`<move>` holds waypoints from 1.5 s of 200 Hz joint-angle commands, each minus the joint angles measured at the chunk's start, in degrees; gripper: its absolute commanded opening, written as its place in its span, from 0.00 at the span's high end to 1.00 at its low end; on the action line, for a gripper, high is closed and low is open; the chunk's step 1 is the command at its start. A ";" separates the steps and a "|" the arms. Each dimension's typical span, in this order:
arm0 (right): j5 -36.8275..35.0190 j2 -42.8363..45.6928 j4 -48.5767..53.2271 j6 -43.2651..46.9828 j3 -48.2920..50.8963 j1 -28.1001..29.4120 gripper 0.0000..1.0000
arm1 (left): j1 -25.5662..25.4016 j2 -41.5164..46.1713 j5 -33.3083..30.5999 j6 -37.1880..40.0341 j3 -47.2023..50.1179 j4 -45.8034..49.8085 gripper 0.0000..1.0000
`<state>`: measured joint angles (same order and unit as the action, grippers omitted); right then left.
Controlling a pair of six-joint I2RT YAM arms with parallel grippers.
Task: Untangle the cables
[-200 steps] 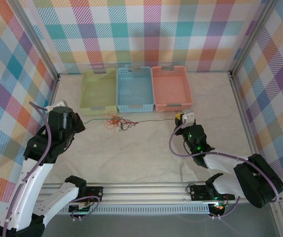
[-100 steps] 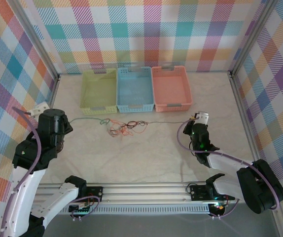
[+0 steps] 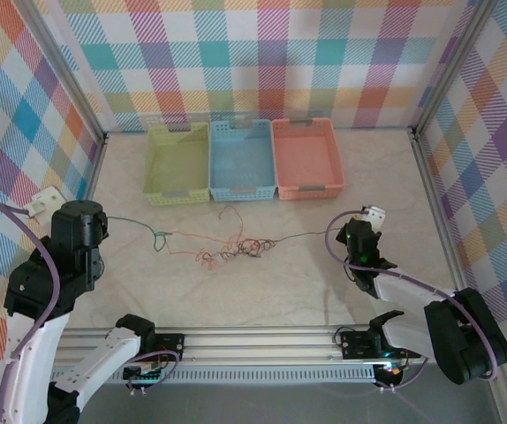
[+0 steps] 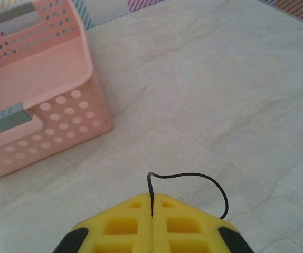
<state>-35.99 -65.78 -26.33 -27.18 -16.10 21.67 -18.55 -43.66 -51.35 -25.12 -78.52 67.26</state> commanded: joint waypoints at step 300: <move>67.21 -12.27 -29.56 37.39 -7.77 19.37 0.27 | 0.44 -9.06 84.14 3.92 4.26 -25.41 1.00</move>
<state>22.74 -74.85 -50.39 2.57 -21.17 38.79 -18.44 -52.88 29.04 -22.61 -71.88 41.76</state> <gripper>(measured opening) 0.708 0.058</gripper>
